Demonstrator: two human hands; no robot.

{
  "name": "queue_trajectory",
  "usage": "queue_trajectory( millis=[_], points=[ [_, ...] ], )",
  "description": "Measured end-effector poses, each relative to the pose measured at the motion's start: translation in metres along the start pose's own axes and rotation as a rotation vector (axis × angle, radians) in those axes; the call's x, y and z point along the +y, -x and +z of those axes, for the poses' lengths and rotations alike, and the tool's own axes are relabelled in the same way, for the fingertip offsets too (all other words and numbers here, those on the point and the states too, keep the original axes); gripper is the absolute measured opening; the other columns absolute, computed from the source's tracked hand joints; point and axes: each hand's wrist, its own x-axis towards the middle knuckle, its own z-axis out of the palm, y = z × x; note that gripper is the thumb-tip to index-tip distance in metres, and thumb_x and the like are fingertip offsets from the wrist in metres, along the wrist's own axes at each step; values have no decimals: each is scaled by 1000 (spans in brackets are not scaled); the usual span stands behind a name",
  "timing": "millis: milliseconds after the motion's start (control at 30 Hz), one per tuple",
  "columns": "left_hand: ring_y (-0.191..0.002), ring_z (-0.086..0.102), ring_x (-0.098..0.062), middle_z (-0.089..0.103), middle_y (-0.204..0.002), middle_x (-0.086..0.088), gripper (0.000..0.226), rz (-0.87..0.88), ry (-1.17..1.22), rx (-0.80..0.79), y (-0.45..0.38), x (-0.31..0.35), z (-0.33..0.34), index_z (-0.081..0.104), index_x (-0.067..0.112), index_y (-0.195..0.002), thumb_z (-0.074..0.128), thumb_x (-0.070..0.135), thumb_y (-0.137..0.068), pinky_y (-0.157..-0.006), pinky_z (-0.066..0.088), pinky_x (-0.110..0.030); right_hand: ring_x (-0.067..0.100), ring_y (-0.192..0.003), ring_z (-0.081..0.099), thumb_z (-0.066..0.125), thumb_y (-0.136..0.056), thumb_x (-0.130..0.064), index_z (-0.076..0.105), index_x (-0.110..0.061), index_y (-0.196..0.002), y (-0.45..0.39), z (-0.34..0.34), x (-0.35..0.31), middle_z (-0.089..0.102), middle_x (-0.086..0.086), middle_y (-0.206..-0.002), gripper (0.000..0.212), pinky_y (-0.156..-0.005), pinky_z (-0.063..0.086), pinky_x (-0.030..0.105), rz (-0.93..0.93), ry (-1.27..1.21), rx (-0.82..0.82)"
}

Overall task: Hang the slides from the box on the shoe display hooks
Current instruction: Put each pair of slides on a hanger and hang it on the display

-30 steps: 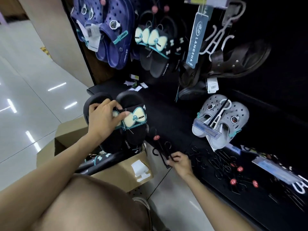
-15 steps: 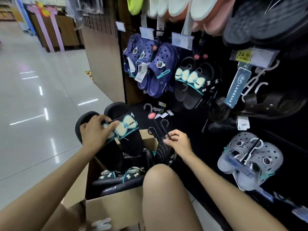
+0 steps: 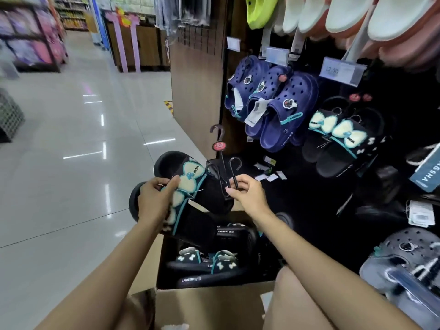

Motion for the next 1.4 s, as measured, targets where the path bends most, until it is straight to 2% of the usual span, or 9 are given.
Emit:
queue_trajectory(
  millis=[133,233,300,400,600,700,1033,1267,1400],
  points=[
    [-82,64,-20,68,-89,-3,30,-45,10,-4,-9,-4,-2,68,19,-86,72,48,-80,-70,46,-31,16,-85,68,77,-81,-2,67,-23,-86,-5,-4,6,71,-6,-82,24,-79,54,27,-23,14,-42],
    [-76,64,-16,68,-93,-6,29,-124,79,-23,-16,-3,-4,67,10,-98,70,37,-87,-60,46,-22,14,-98,69,79,-81,-13,72,-24,-94,-4,-1,10,75,-8,-89,19,-90,52,26,-39,71,-158],
    [-71,63,-12,67,-92,-6,30,-184,118,-34,-18,-1,-6,64,7,-108,68,31,-90,-51,44,-18,13,-94,72,79,-80,-14,74,-25,-95,-3,3,9,76,-10,-91,19,-91,53,28,-31,129,-260],
    [-67,64,-16,67,-85,-5,27,-244,177,-33,-21,1,-9,59,9,-112,65,27,-93,-45,46,-21,0,-81,70,77,-82,-10,76,-20,-91,-1,7,7,77,-10,-89,14,-85,50,17,-35,234,-309],
    [-81,67,-25,70,-103,-19,23,-340,287,-159,-22,-2,-14,63,2,-112,58,16,-96,-74,56,-37,-7,-77,67,78,-83,-12,77,-15,-99,-1,7,7,76,-10,-85,16,-72,44,4,37,219,-254],
    [-82,65,-27,68,-105,-21,23,-366,335,-203,-19,-1,-11,63,0,-112,55,13,-96,-78,54,-37,-5,-71,66,75,-86,-10,76,-16,-98,1,10,5,76,-4,-84,13,-64,47,8,77,141,-249],
    [-98,67,-31,68,-109,-17,22,-318,382,-258,-15,6,-5,59,13,-114,61,10,-92,-82,56,-40,4,-77,67,77,-85,-12,77,-16,-97,2,11,0,78,6,-90,13,-63,48,12,102,110,-205],
    [-77,71,-20,72,-98,-13,23,-179,258,-265,-8,7,-6,63,13,-111,65,12,-88,-65,55,-30,8,-88,71,79,-81,-11,78,-12,-99,3,3,-3,78,-2,-88,18,-71,51,14,51,120,-226],
    [-74,72,-8,73,-97,-7,36,-120,187,-281,-3,9,-4,65,13,-111,73,34,-84,-59,53,-19,7,-89,72,81,-80,-13,79,-14,-97,6,0,-4,78,-6,-83,17,-78,53,15,30,145,-248]
  ],
)
